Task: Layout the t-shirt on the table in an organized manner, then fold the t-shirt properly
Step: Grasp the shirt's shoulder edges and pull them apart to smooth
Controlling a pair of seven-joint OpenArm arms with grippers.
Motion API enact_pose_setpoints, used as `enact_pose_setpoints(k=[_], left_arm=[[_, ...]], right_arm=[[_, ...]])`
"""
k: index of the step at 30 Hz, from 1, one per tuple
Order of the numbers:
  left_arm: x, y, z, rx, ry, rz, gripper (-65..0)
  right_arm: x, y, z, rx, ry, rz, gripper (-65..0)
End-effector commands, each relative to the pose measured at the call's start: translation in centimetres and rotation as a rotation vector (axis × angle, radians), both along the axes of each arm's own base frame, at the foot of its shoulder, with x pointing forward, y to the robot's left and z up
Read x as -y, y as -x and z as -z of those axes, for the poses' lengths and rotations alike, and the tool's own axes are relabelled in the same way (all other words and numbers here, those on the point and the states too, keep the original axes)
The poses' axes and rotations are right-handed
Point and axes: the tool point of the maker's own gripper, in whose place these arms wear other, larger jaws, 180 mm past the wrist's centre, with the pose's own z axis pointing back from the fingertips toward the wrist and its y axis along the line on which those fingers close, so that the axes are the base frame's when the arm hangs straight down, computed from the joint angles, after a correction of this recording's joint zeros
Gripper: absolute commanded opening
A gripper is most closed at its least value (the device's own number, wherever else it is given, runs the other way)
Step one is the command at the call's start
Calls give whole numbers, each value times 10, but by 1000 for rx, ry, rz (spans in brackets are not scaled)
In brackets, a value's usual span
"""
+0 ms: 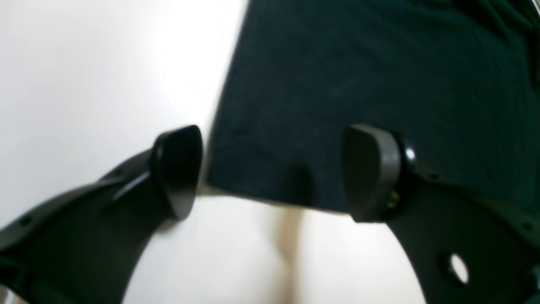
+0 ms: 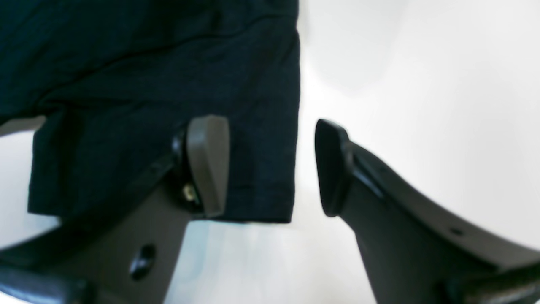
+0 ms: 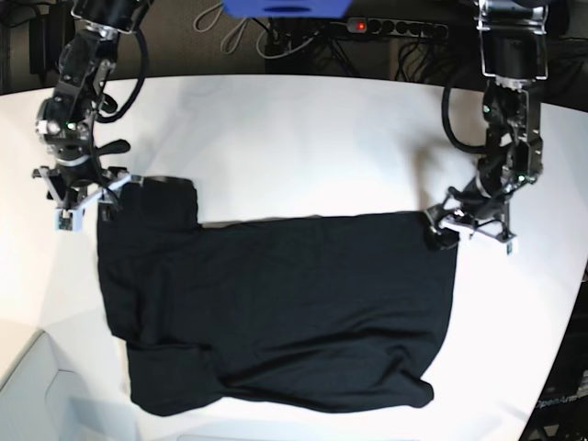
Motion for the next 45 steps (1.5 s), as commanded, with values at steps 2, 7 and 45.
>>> enact_pose_setpoints(k=[2, 7, 45], left_arm=[[11, 5, 5, -39, 15, 36, -181], [13, 15, 20, -80, 32, 27, -546], [-74, 77, -75, 0, 59, -116, -649]], right_arm=[[3, -2, -16, 50, 24, -5, -318], [2, 6, -13, 34, 29, -9, -318], [-31, 123, -13, -105, 48, -14, -650]])
